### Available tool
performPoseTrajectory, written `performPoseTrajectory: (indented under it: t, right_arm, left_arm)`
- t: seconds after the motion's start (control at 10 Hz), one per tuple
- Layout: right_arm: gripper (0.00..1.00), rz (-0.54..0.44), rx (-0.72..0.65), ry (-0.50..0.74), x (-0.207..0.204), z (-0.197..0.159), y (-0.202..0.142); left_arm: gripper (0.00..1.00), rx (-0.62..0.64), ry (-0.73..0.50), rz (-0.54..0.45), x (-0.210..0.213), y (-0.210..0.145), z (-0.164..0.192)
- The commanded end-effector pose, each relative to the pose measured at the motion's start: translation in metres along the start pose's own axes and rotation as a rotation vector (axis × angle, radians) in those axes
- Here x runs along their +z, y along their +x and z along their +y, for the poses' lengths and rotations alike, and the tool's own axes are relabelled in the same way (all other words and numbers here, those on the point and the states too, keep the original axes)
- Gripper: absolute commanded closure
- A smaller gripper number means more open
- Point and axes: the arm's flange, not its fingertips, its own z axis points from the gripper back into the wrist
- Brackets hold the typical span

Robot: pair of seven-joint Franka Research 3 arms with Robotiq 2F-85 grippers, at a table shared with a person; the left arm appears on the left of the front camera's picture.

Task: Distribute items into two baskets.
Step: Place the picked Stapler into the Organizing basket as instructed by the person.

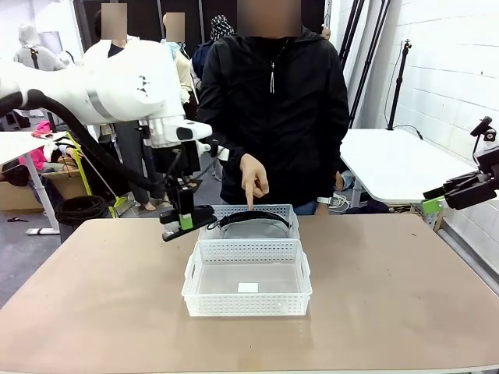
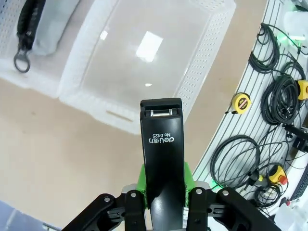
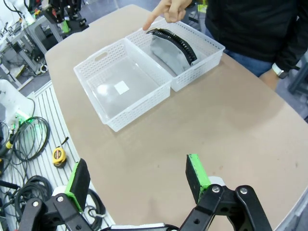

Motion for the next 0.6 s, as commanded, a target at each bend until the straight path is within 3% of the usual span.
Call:
performPoseTrajectory:
  t: [0.0,0.5]
  right_arm:
    - [0.00,-0.033,0.009,0.007,-0.004,0.001,-0.004]
    - [0.00,-0.033,0.009,0.007,-0.004,0.001,-0.004]
  left_arm:
    - [1.00,-0.075,0.015,-0.019,-0.010,0.012,-0.014]
    - [1.00,-0.217,0.061,-0.006,-0.044,0.051,-0.050]
